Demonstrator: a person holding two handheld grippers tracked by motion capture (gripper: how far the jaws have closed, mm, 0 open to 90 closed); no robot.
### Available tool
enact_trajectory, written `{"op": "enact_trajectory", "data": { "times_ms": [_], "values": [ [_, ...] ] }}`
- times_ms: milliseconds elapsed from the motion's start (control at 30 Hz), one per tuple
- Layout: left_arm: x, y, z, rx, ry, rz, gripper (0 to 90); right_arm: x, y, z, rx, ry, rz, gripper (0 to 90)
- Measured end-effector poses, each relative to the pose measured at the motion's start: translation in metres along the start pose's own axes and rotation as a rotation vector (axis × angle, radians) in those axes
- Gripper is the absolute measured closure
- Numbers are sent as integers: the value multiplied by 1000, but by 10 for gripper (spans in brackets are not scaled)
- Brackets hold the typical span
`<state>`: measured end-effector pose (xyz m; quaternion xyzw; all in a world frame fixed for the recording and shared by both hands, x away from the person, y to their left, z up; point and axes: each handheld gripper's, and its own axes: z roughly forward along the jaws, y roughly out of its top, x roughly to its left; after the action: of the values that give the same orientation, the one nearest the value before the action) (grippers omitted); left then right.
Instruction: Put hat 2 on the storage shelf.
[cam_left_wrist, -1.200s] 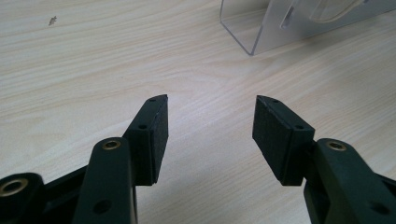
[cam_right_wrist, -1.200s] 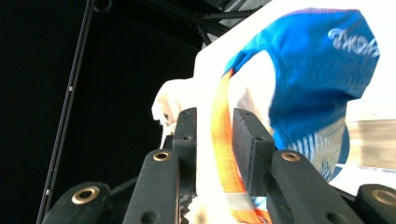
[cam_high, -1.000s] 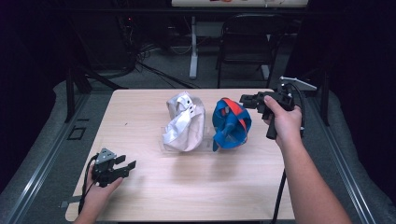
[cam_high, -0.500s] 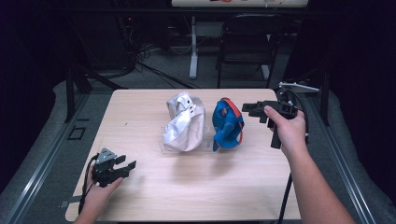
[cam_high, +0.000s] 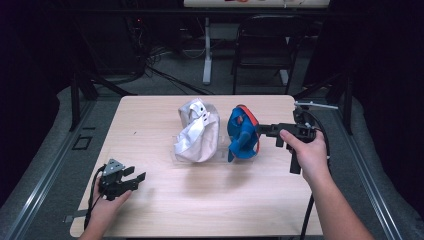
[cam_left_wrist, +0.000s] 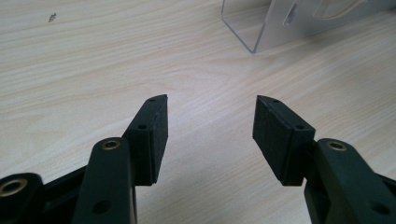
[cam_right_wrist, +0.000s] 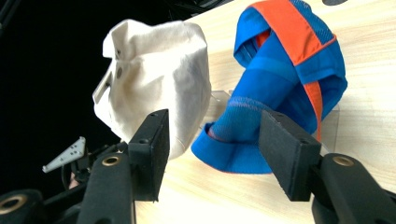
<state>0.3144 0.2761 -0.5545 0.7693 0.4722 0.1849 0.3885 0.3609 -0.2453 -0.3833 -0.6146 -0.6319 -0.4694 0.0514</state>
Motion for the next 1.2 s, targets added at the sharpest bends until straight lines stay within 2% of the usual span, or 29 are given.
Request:
{"op": "enact_trajectory", "data": {
  "times_ms": [133, 267, 300, 467, 667, 700, 867, 933, 967, 1067, 1200],
  "values": [
    [1, 0, -1, 11, -1, 0, 458, -4, -13, 3, 0, -31, -31, 424],
    [1, 0, -1, 10, -1, -1, 458, -12, -27, 6, -1, -35, -40, 424],
    [0, 0, -1, 10, -1, -1, 458, -17, -33, 9, -5, -52, -51, 425],
    [1, 0, -1, 10, 0, -1, 458, -25, -48, 14, -22, -88, -73, 428],
    [0, 0, 0, 12, 0, 2, 458, -34, -78, 22, -17, -108, -112, 428],
    [0, 0, 0, 14, -2, 5, 458, -38, -89, 26, -24, -119, -116, 429],
    [0, 0, 0, 8, -4, 3, 458, -42, -107, 31, -16, -108, -118, 457],
    [0, 0, 0, 13, -2, 3, 458, -43, -113, 33, -16, -116, -147, 459],
    [0, 0, 0, 13, -3, 2, 458, -43, -117, 35, -2, -124, -182, 475],
    [0, -1, 0, 11, -3, 0, 458, -46, -124, 38, -5, -116, -195, 494],
    [-1, -1, 2, 15, -8, 0, 458, -53, -137, 43, -41, -126, -214, 500]
  ]
}}
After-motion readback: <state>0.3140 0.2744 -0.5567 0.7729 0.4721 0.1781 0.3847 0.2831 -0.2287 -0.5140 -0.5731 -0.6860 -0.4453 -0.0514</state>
